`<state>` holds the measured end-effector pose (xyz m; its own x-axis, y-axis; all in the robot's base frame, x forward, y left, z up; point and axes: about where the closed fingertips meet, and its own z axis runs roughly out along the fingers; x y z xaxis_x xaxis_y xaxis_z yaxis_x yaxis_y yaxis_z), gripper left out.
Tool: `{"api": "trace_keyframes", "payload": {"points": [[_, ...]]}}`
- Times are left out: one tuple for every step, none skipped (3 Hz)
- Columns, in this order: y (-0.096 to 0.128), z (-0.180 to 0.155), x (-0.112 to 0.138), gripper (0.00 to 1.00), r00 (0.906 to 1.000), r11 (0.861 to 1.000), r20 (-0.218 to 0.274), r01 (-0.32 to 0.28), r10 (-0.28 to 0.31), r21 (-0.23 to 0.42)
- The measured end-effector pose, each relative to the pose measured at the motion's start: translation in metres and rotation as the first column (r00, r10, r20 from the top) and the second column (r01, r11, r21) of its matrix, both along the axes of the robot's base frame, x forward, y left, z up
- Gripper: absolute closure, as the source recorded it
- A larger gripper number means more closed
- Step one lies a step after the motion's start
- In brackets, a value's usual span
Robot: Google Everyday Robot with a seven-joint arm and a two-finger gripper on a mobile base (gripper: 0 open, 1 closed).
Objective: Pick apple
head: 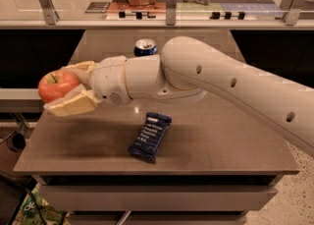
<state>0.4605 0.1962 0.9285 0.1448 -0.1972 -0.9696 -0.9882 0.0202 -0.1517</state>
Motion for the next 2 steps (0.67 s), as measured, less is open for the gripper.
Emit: {"api": "trace_keyframes", "payload": {"points": [[-0.0135,0.0353,0.0018,1.0,0.9964,1.0,0.085,-0.004,0.002,0.026],[-0.0135,0.0353,0.0018,1.0,0.9963,1.0,0.085,-0.004,0.002,0.026]]}}
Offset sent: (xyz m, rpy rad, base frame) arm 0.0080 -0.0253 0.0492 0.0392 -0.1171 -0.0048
